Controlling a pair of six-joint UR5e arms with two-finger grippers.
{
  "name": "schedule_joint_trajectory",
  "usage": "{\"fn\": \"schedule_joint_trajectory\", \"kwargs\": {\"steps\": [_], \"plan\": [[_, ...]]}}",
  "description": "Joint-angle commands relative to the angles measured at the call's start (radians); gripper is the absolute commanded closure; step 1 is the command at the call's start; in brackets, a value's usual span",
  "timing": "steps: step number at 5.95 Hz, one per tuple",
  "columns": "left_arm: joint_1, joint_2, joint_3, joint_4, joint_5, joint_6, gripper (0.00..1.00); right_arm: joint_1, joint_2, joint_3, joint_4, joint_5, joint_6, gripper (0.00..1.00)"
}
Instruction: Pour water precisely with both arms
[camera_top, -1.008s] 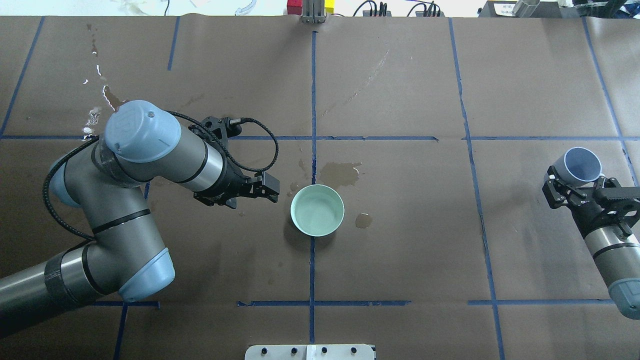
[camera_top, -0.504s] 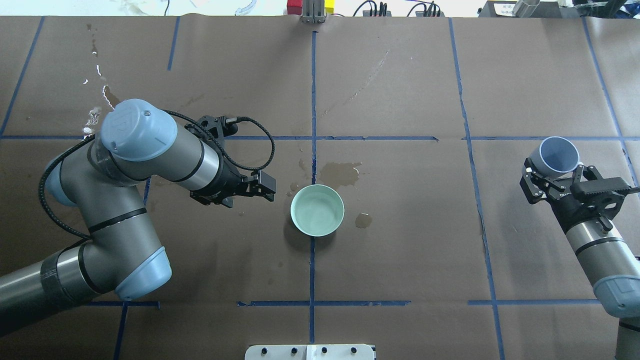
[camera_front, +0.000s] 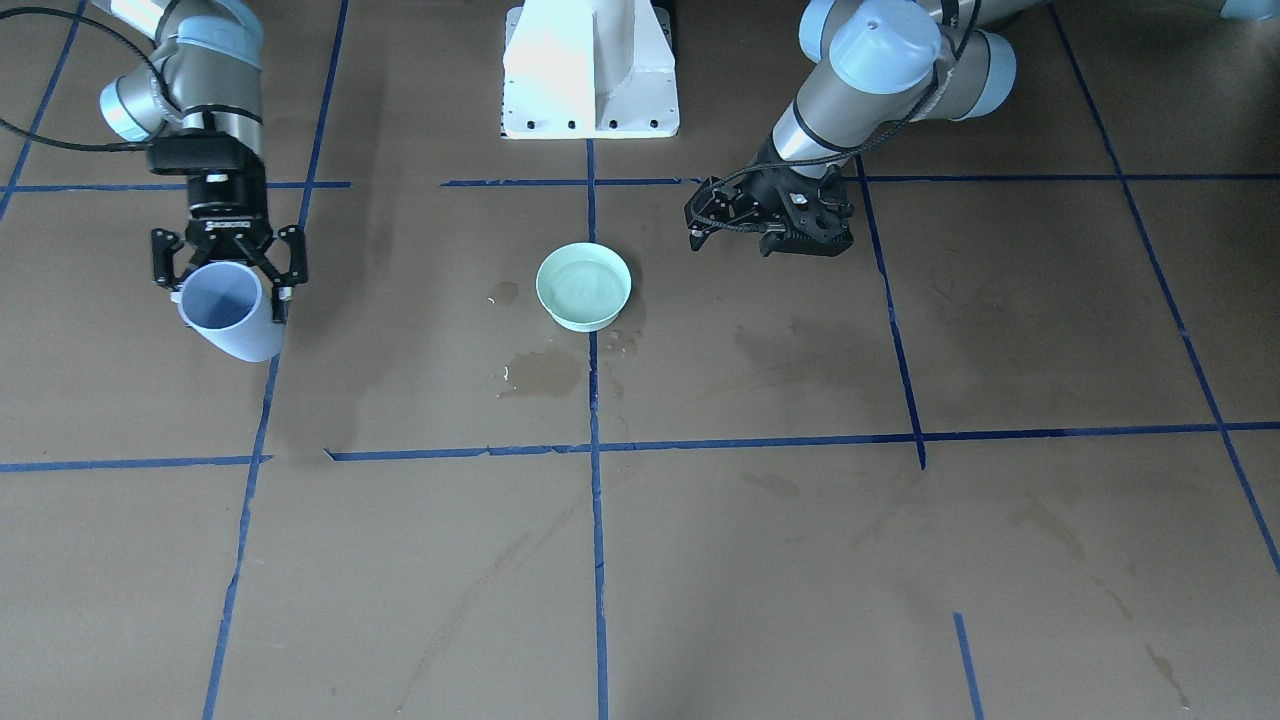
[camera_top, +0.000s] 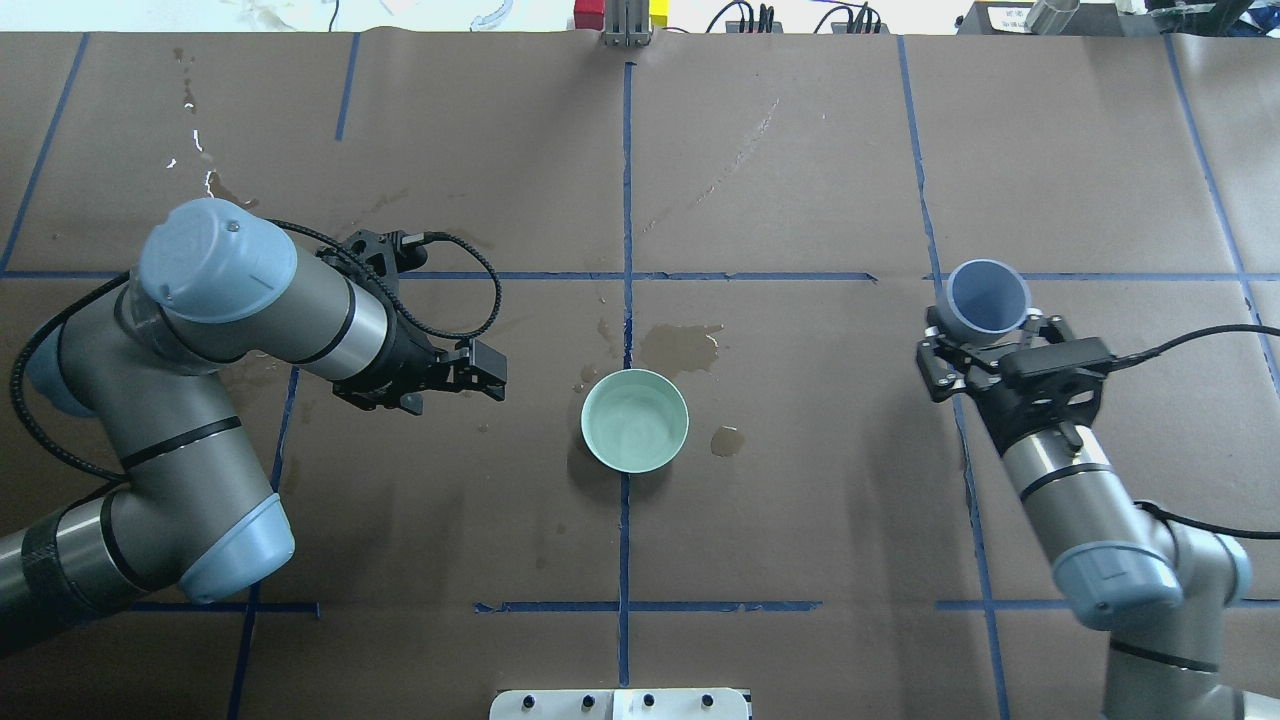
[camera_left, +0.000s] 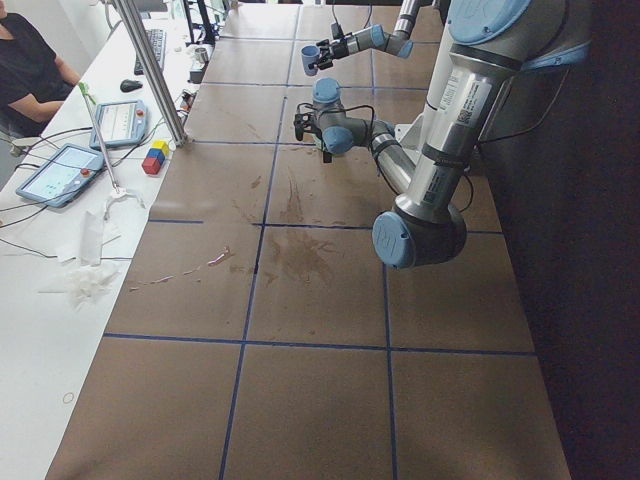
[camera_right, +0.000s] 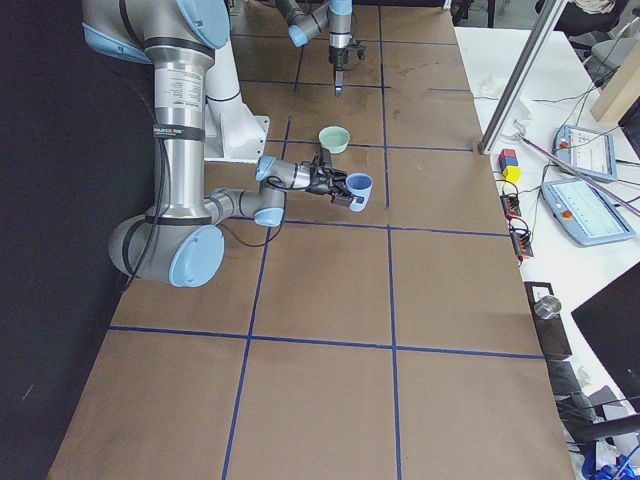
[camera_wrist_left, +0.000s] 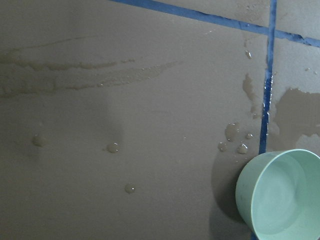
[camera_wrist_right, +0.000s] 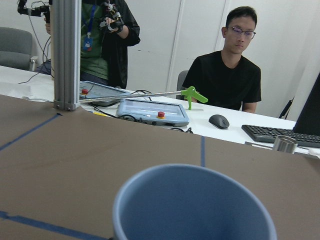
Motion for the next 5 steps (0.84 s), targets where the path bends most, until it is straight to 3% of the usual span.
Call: {"fn": "schedule_joint_trajectory", "kwargs": {"steps": [1, 2, 4, 5], "plan": [[-0.024, 0.054, -0.022, -0.003, -0.002, 0.005, 0.0, -0.076, 0.121, 0.007, -0.099, -0.034, -0.074, 0.99], [-0.027, 0.057, -0.022, -0.003, -0.002, 0.005, 0.0, -0.111, 0.166, 0.027, -0.186, -0.07, -0.076, 0.99], [-0.041, 0.08, -0.036, -0.003, -0.005, 0.008, 0.0, -0.186, 0.214, 0.009, -0.221, -0.121, -0.131, 1.0], [-0.044, 0.094, -0.051, -0.003, -0.005, 0.008, 0.0, -0.19, 0.278, 0.006, -0.323, -0.169, -0.198, 1.0]]}}
